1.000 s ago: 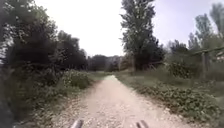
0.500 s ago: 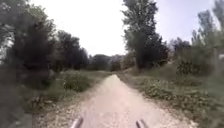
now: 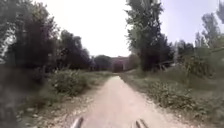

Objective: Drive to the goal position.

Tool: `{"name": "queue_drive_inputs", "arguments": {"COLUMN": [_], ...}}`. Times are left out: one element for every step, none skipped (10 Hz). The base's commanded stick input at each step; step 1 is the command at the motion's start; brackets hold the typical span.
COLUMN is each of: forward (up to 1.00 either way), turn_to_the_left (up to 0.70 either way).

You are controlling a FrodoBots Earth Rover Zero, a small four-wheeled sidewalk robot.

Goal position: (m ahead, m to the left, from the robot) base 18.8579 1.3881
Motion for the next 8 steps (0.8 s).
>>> {"name": "queue_drive_inputs", "arguments": {"forward": [0.85, 0.85, 0.85, 0.85, 0.85, 0.85, 0.85, 0.85], "turn_to_the_left": [-0.18, 0.0, 0.0, 0.0, 0.0, 0.0, 0.0, 0.0]}}
